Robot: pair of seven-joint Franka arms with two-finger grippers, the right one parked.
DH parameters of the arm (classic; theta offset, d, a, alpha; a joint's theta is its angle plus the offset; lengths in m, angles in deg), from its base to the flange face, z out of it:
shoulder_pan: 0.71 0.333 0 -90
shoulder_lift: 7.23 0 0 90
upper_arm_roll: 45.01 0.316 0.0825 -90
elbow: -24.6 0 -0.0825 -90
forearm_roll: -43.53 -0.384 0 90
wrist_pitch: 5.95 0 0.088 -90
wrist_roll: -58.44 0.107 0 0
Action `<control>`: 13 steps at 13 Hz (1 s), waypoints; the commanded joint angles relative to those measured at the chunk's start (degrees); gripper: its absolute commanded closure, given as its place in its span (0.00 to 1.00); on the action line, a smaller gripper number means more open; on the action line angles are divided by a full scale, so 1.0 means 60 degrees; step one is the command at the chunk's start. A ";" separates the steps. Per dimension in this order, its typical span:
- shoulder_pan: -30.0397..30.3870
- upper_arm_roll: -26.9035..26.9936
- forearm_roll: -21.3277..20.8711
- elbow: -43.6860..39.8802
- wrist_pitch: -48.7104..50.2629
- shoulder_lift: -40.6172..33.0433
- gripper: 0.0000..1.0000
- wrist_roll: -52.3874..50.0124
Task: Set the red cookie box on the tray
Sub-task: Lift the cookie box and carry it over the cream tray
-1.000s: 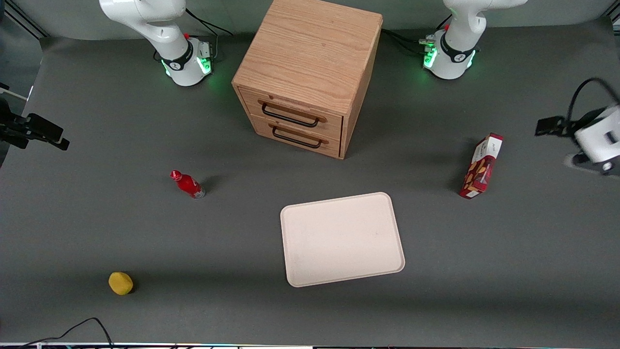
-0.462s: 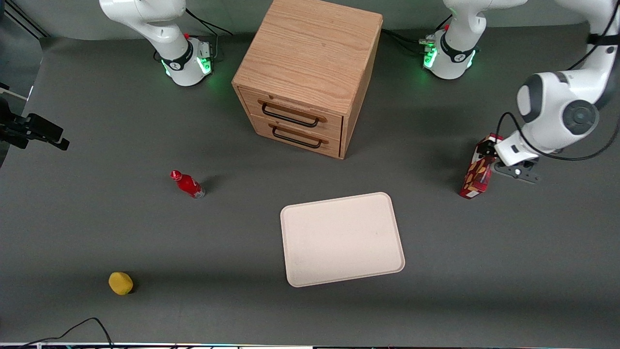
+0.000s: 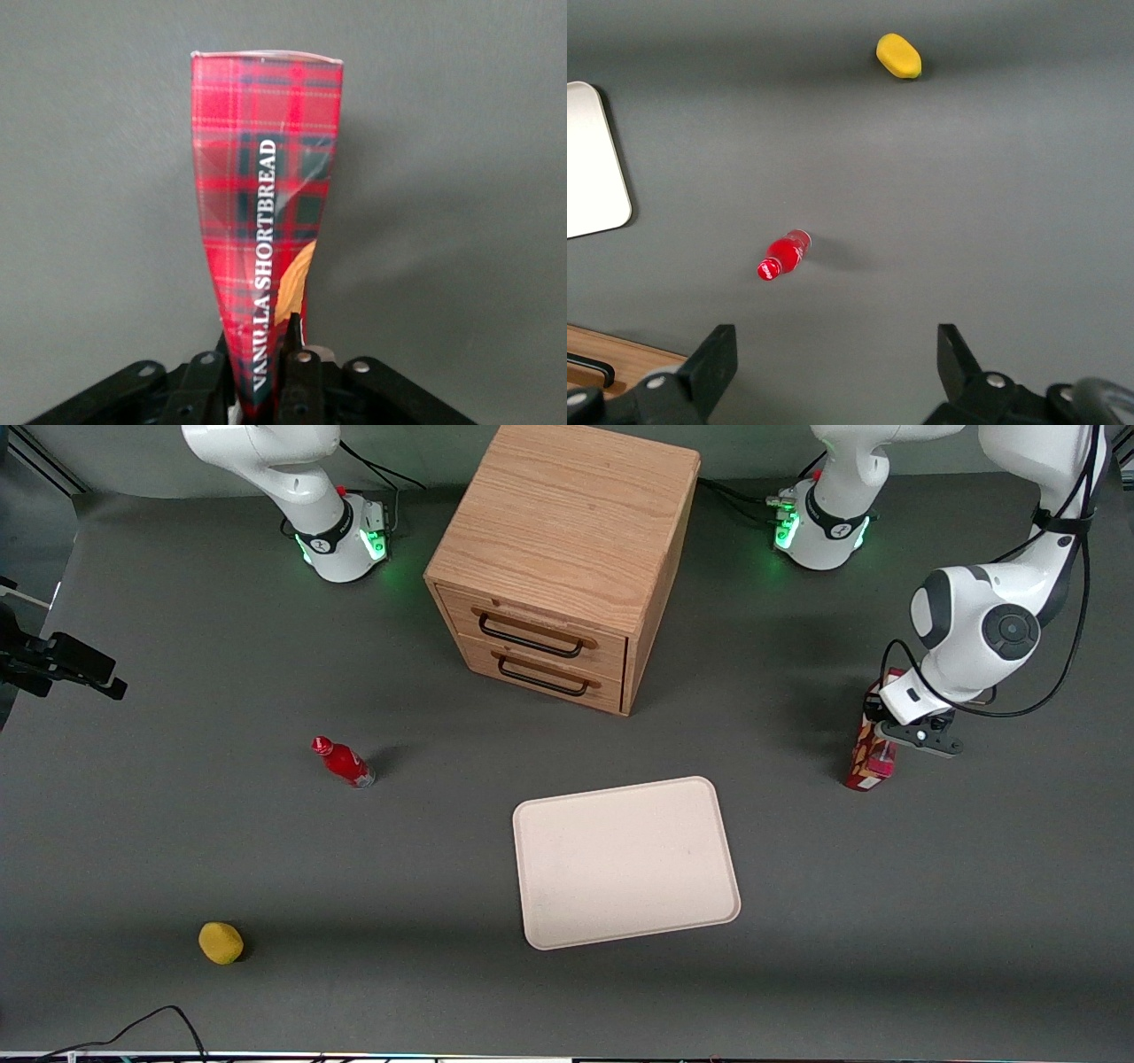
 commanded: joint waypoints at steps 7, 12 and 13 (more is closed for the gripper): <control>-0.0095 -0.0636 0.1102 -0.6783 0.8450 -0.0258 1.00 -0.2123; -0.0110 -0.2799 0.1103 -0.8974 0.8992 0.1026 1.00 -0.6443; -0.0124 -0.3386 0.1044 -0.8975 0.8087 0.1496 1.00 -0.7379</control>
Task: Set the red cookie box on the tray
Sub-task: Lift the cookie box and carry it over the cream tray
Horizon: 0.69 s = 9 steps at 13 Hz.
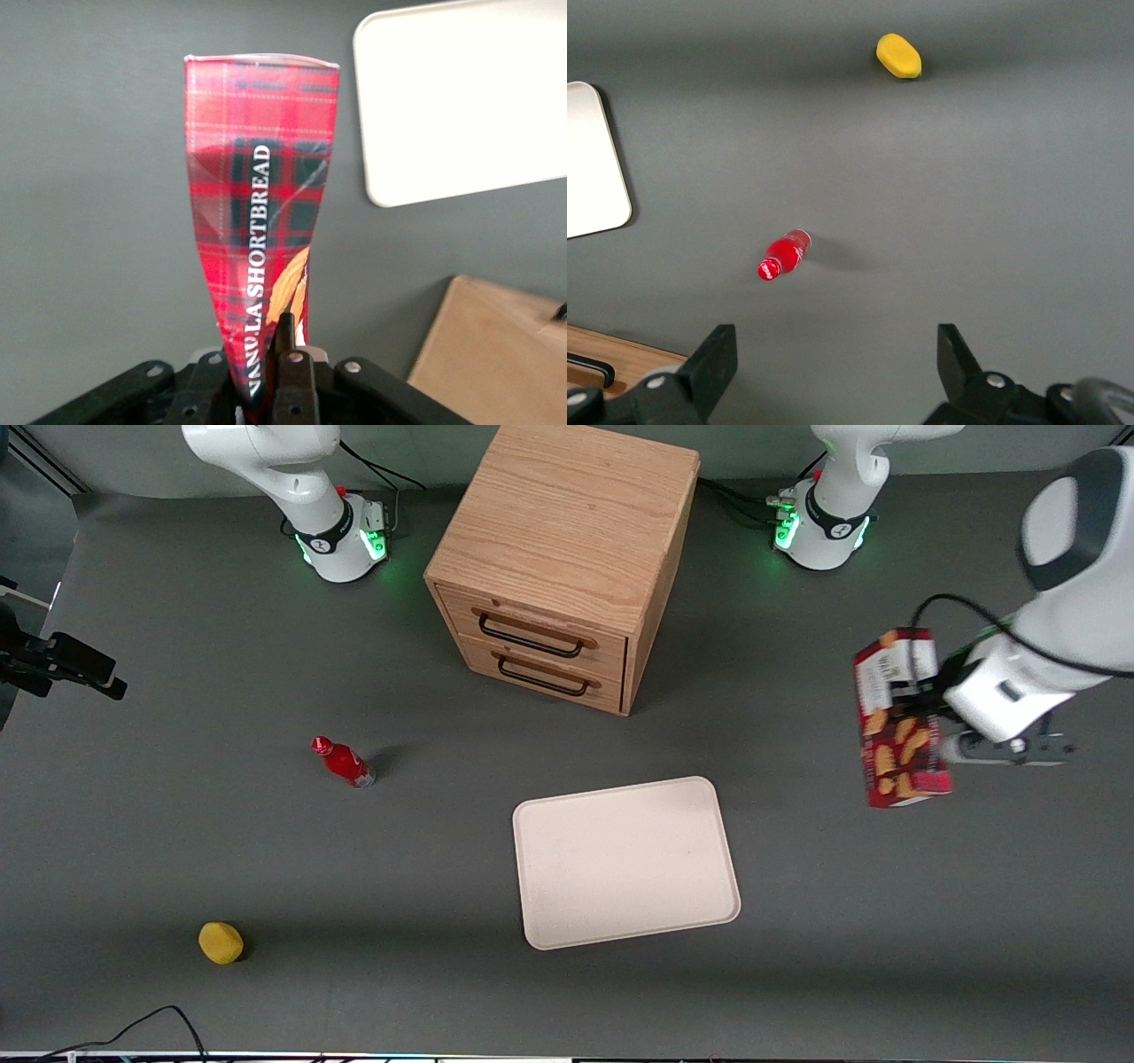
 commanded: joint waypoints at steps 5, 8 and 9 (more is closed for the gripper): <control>-0.0478 -0.2188 -0.2690 -0.0305 -0.5081 0.4265 1.00 -0.5147; -0.0493 -0.2204 -0.4219 0.0004 -0.6346 0.5059 1.00 -0.5694; -0.0479 -0.2204 -0.4352 0.0005 -0.6421 0.5133 0.52 -0.5651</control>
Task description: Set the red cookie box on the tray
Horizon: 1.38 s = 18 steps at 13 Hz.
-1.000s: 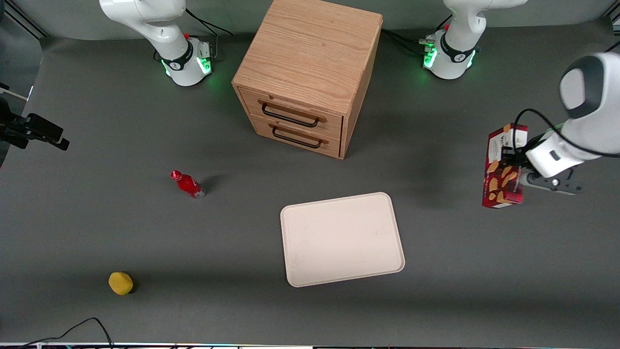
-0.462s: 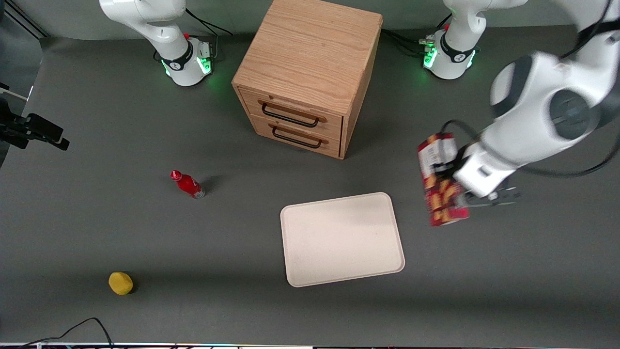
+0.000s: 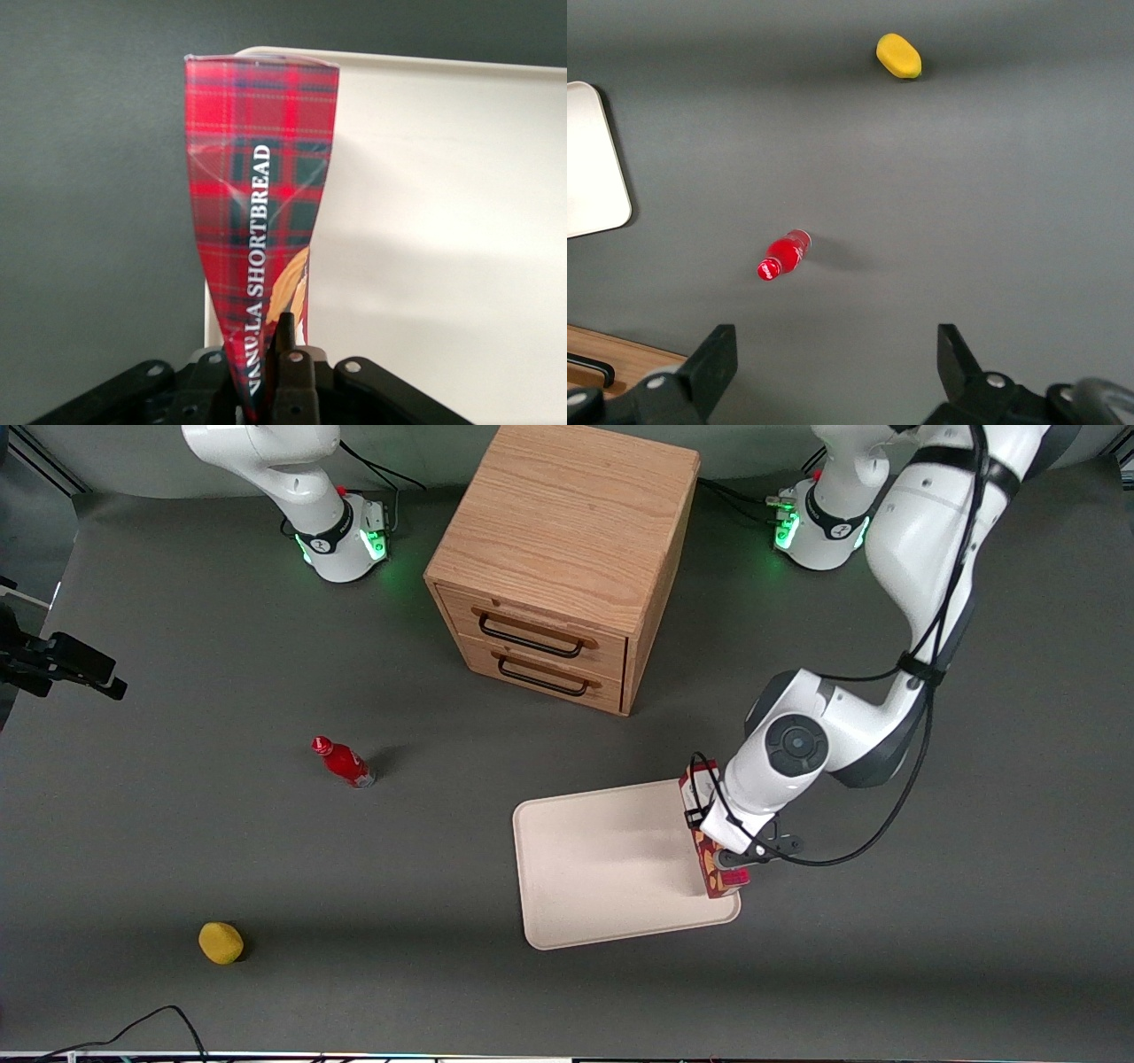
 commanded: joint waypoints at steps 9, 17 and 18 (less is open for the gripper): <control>0.0375 0.0786 0.1747 -0.0233 0.5235 -0.3685 0.00 0.3083; 0.0449 0.4099 0.2951 0.0890 0.8905 -0.7554 0.00 0.8790; 0.0434 0.4202 0.2951 0.0909 0.9034 -0.7630 0.00 0.8776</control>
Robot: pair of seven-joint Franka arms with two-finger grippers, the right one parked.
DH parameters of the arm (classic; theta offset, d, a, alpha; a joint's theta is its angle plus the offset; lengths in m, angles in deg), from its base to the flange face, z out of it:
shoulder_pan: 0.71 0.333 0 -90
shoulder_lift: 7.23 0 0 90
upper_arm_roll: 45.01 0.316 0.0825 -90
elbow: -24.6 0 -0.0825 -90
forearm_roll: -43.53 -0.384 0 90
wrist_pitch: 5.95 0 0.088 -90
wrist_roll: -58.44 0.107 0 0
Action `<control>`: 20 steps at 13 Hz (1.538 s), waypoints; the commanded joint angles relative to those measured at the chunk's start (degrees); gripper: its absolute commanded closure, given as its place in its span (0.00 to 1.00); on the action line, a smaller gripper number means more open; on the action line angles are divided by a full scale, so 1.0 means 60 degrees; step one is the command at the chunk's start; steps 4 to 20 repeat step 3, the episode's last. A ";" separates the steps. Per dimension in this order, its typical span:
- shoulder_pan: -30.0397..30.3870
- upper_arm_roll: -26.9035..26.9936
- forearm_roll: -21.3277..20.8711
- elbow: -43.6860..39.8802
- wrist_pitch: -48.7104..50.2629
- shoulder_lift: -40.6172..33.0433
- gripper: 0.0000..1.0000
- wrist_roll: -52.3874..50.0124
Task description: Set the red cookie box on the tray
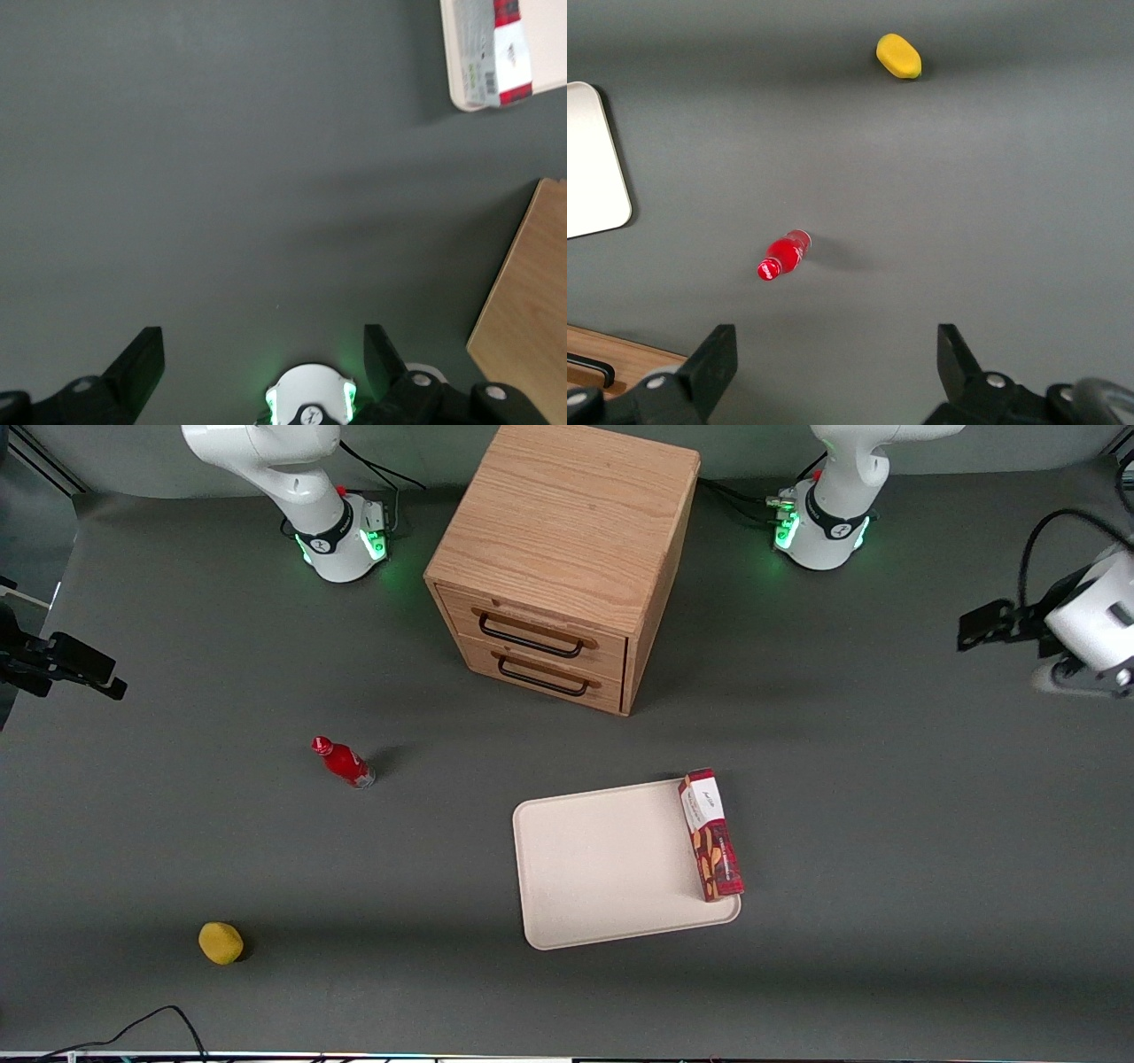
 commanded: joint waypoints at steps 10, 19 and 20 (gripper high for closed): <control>-0.0179 0.0101 0.0046 -0.0233 0.0400 -0.0148 0.00 0.0236; -0.0179 0.0101 0.0046 -0.0233 0.0400 -0.0148 0.00 0.0236; -0.0179 0.0101 0.0046 -0.0233 0.0400 -0.0148 0.00 0.0236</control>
